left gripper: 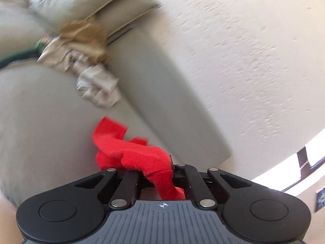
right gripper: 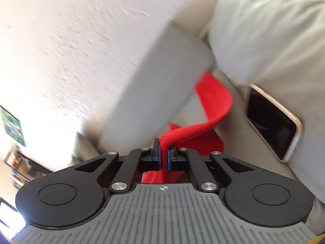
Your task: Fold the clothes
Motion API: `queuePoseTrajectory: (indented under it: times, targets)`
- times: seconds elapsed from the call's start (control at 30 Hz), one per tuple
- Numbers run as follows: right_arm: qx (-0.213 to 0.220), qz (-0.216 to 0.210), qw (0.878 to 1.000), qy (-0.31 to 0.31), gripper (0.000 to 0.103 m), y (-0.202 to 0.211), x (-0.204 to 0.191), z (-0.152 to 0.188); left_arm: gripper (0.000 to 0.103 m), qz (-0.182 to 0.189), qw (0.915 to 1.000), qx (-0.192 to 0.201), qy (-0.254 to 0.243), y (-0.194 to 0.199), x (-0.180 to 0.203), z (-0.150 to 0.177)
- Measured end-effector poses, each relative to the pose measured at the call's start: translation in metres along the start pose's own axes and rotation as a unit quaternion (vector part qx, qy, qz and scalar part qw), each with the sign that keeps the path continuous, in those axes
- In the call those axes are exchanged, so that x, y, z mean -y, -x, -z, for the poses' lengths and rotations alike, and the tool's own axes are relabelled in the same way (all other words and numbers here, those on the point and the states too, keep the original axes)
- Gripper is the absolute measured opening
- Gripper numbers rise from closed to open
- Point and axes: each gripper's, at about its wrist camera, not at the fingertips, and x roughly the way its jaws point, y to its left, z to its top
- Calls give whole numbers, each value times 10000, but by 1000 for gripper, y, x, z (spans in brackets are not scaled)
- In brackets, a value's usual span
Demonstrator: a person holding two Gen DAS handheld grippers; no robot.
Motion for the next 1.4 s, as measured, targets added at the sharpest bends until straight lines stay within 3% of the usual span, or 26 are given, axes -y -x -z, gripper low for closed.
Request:
queuePoseTrajectory:
  times: [0.07, 0.17, 0.3, 0.4, 0.6, 0.73, 0.83, 0.97, 1.07, 1.23, 1.33, 1.4]
  targets:
    - [436, -634, 9969, 177, 5, 27, -51, -24, 2, 468, 9965, 518, -454, 34, 44, -26]
    - [1059, -1269, 9831, 781, 5, 70, -129, -49, 3, 886, 9837, 1116, -1100, 67, 101, -51]
    - [1532, -1589, 9632, 1535, 5, 101, -206, -70, 3, 983, 9730, 1451, -1499, 83, 142, -74]
    - [1602, -1280, 9576, 2021, 5, 89, -239, -82, 3, 811, 9793, 1132, -1470, 57, 147, -89]
    - [1139, -229, 9648, 2359, 5, -14, -250, -111, 3, 172, 9888, 387, -1432, -46, 122, -123]
    - [1343, 156, 9519, 2751, 5, -65, -264, -130, 3, 402, 9831, 722, -1635, -70, 139, -150]
    - [1621, -99, 9491, 2701, 5, -69, -275, -148, 4, 704, 9747, 1031, -1856, -75, 156, -163]
    - [1655, -251, 9502, 2628, 6, -63, -254, -146, 5, 1064, 9663, 1160, -2035, -82, 156, -160]
    - [1601, -282, 9524, 2580, 6, -60, -230, -138, 5, 970, 9720, 986, -1897, -94, 126, -130]
    - [879, 287, 9714, 2186, 6, -64, -125, -75, 4, 330, 9875, 669, -1387, -104, 34, -44]
    - [441, 626, 9780, 1938, 6, -67, -62, -37, 4, -157, 9955, 198, -911, -110, -31, 8]
    - [162, 847, 9801, 1791, 6, -68, -22, -13, 4, -521, 9965, -114, -637, -109, -69, 36]
